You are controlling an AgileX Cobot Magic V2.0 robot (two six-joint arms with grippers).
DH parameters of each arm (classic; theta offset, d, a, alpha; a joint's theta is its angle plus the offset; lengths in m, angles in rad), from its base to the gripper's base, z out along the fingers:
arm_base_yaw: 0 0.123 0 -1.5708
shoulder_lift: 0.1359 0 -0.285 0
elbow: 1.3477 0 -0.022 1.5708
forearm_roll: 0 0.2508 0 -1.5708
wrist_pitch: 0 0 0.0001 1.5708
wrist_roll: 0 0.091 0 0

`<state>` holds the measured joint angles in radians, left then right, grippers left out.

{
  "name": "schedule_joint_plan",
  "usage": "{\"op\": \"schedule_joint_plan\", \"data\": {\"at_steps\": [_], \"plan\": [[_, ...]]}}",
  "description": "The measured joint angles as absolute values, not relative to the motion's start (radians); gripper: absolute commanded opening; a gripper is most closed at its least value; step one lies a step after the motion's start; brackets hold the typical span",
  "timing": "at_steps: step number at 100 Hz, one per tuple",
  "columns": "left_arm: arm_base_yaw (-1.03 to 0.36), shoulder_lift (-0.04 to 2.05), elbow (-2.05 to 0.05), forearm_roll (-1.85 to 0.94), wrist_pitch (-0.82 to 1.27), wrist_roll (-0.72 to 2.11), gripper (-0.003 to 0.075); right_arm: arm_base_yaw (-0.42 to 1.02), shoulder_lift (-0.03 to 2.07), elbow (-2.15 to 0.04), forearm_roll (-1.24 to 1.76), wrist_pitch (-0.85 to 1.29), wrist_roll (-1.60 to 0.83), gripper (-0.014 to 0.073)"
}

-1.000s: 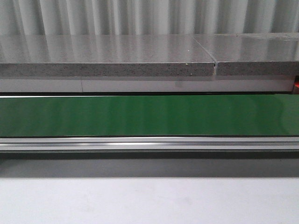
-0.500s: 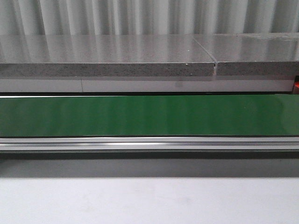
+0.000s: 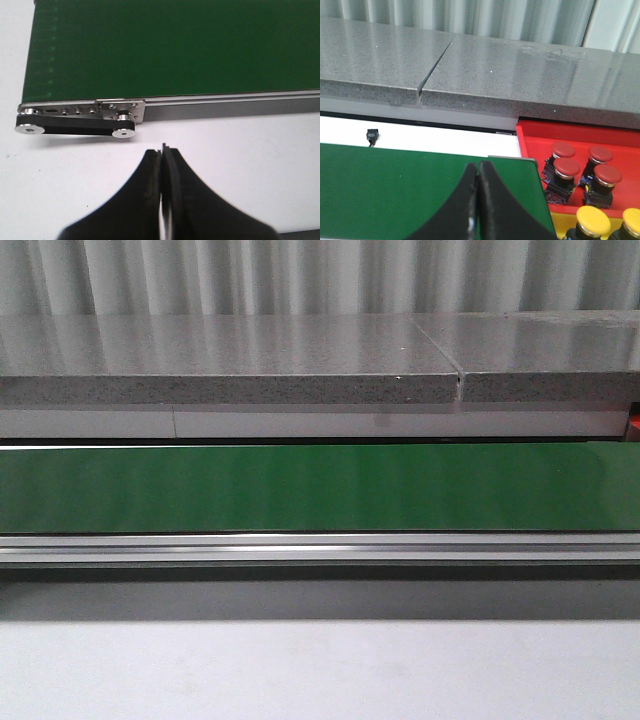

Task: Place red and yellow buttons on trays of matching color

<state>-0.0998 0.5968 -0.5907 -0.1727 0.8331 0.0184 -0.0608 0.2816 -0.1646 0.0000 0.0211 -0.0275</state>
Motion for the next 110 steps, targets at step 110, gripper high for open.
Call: {"op": "schedule_joint_plan", "data": {"at_steps": [110], "plan": [[-0.100, 0.597, -0.591, -0.173, 0.833, 0.018, -0.0020, -0.061, -0.010, 0.029, -0.041, 0.028, 0.051, -0.0067]]}}
